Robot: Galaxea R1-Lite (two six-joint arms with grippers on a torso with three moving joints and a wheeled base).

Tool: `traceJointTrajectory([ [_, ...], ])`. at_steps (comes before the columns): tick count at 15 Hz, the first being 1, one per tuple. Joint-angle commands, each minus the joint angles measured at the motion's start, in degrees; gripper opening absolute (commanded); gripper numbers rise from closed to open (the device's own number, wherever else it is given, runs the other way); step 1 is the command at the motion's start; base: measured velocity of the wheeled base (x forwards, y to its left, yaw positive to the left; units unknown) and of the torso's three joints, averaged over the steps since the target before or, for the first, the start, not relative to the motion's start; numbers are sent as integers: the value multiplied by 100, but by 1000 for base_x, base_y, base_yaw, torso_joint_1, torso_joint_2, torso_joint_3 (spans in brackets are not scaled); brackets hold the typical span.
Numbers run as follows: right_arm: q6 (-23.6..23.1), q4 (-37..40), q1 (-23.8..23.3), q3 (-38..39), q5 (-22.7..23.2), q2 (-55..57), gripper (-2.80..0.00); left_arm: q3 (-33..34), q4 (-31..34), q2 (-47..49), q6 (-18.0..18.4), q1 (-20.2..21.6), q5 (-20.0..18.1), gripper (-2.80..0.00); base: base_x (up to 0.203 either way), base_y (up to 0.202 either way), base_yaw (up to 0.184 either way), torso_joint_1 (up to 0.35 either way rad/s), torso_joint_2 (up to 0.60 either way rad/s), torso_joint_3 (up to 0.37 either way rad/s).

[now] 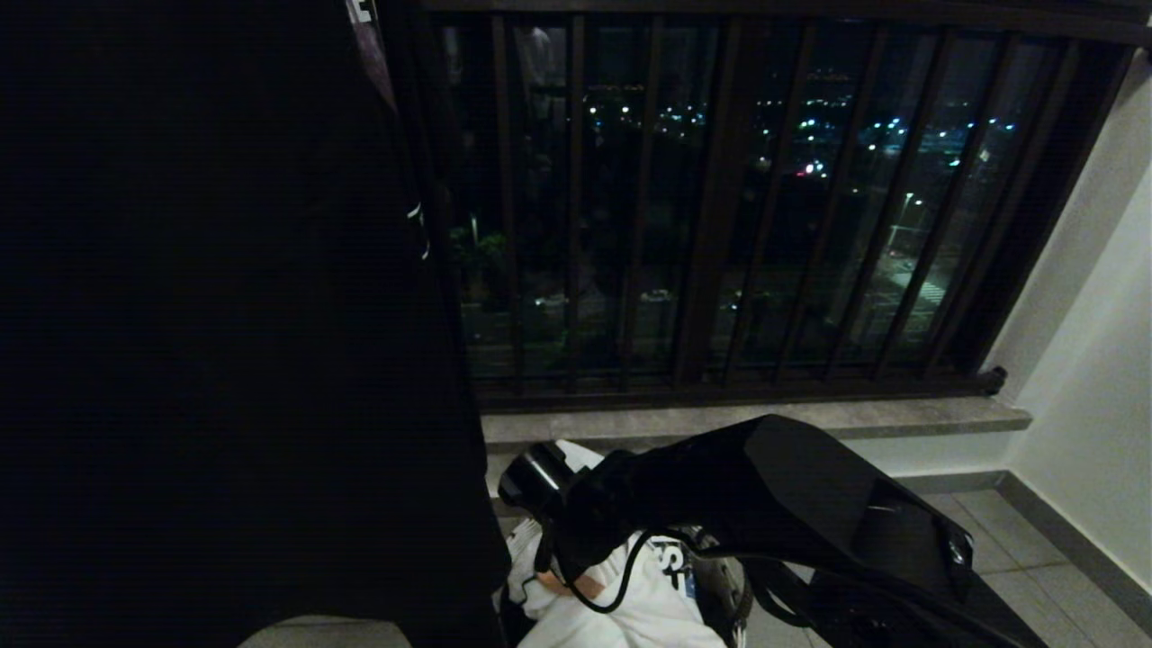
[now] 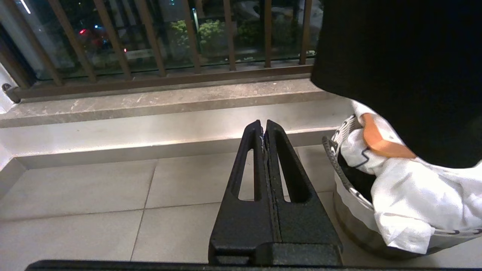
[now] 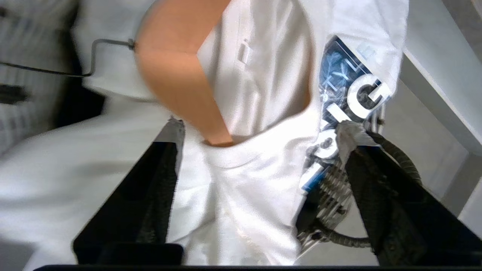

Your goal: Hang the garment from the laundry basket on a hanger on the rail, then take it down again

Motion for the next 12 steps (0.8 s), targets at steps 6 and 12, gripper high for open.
traceJointTrajectory([
  [6, 788, 871, 215, -42, 497, -616, 0, 18, -2, -1, 1, 2, 0, -280, 0, 0, 0, 0, 0, 0],
  [12, 1358, 1114, 301, 739, 575, -1509, -280, 10, -2, -1, 1, 2, 0, -280, 0, 0, 0, 0, 0, 0],
])
